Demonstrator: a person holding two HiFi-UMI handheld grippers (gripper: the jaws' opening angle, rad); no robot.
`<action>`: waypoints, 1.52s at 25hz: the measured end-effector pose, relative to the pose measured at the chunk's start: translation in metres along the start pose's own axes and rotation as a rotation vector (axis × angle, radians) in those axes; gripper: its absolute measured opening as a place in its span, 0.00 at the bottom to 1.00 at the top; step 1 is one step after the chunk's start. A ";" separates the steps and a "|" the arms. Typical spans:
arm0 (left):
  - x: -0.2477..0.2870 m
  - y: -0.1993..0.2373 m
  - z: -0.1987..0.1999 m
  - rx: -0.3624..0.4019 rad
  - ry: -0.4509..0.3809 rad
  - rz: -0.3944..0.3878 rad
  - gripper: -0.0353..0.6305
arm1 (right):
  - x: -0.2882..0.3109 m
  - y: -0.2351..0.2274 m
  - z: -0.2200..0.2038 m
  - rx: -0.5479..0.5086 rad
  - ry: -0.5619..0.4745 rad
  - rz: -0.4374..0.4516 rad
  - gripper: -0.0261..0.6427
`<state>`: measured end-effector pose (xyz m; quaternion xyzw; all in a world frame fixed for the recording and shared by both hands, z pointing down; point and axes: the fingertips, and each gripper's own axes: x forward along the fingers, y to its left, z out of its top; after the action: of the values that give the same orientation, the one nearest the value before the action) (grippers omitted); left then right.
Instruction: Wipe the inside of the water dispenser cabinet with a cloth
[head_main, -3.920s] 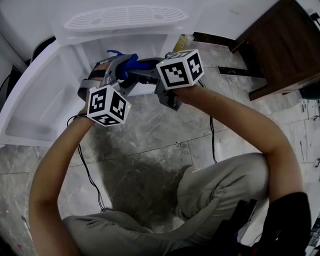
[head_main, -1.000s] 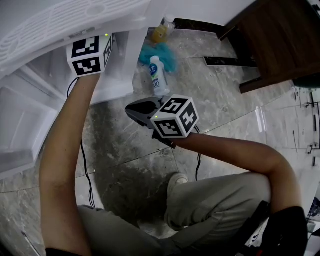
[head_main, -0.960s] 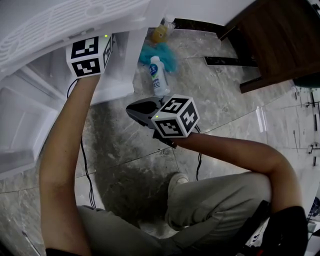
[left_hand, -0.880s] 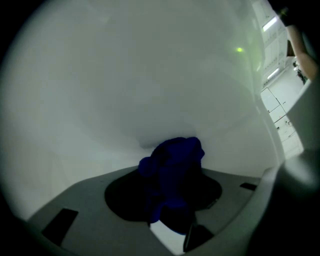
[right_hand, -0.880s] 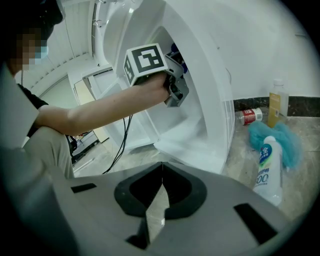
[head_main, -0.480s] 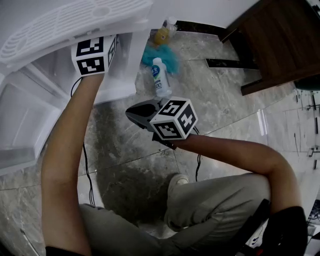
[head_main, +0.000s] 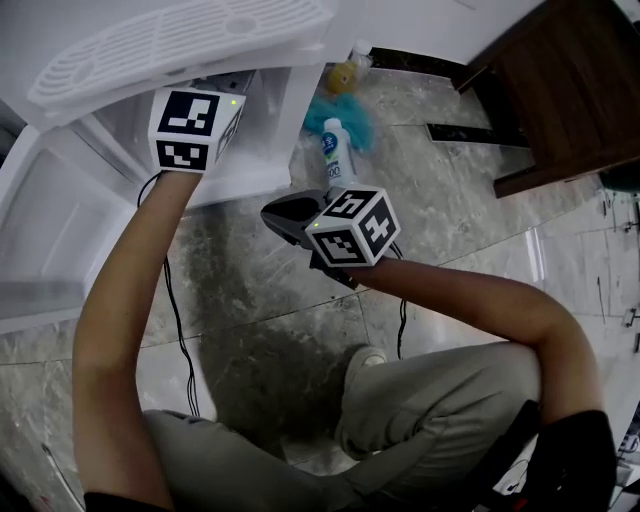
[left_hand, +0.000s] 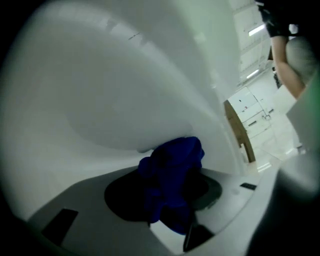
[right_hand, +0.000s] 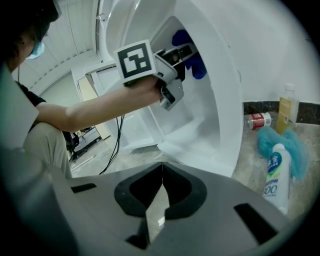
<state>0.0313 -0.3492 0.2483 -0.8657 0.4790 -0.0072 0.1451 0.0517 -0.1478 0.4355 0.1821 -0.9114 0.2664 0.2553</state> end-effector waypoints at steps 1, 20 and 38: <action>-0.009 -0.004 0.001 0.014 0.005 -0.035 0.32 | 0.004 0.002 0.003 -0.015 0.004 0.000 0.04; -0.223 -0.019 -0.069 -0.018 0.388 -0.344 0.32 | 0.060 0.037 0.101 -0.270 -0.135 -0.016 0.04; -0.245 -0.035 -0.097 0.015 0.477 -0.397 0.32 | 0.068 0.052 0.109 -0.332 -0.139 -0.007 0.04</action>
<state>-0.0874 -0.1520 0.3814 -0.9152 0.3209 -0.2419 0.0308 -0.0671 -0.1831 0.3740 0.1587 -0.9577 0.0982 0.2190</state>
